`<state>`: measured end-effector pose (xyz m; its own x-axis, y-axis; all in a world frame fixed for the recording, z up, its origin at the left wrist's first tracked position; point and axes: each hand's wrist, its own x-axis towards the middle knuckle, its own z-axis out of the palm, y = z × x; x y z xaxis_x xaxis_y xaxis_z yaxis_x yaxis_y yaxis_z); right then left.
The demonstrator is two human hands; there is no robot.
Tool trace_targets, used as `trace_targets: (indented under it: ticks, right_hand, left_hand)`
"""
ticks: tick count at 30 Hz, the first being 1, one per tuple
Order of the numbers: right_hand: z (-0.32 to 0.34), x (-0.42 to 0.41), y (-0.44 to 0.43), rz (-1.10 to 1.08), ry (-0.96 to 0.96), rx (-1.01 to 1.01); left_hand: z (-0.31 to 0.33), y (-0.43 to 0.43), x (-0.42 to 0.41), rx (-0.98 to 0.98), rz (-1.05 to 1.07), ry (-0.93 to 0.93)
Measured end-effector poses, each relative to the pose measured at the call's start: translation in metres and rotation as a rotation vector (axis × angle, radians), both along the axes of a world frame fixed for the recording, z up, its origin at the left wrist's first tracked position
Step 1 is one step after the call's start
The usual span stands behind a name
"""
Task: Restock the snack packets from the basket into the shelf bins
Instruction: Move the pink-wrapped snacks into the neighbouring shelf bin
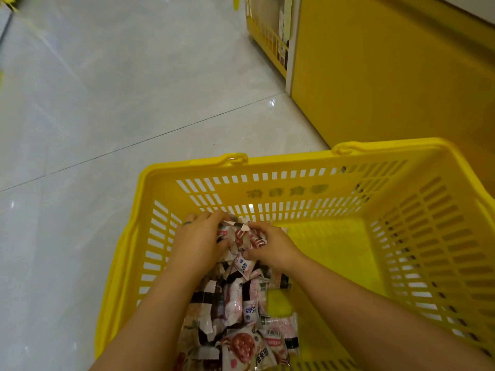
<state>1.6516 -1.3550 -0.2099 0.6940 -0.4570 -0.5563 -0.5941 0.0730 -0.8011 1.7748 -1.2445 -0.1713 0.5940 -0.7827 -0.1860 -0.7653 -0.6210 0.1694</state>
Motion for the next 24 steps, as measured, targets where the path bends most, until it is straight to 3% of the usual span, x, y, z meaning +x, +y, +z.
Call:
trace_targets:
  ticks: [7, 12, 15, 19, 24]
  right_hand:
    - [0.021, -0.033, -0.037, -0.026, 0.015, -0.005]
    - [0.031, -0.089, -0.082, -0.203, 0.059, 0.085]
    - [0.029, -0.122, -0.092, -0.314, 0.124, 0.116]
    - [0.02, -0.147, -0.086, -0.312, 0.263, 0.086]
    - [0.02, -0.151, -0.081, -0.058, 0.402, -0.038]
  left_hand:
    - [0.014, -0.012, -0.011, -0.128, -0.119, 0.09]
    - [0.018, -0.044, -0.045, -0.265, -0.14, 0.286]
    - [0.006, -0.059, -0.074, -0.322, -0.003, 0.532]
    - [-0.025, -0.062, -0.106, -0.143, 0.138, 0.775]
    - [-0.044, -0.052, -0.113, 0.0, 0.206, 0.721]
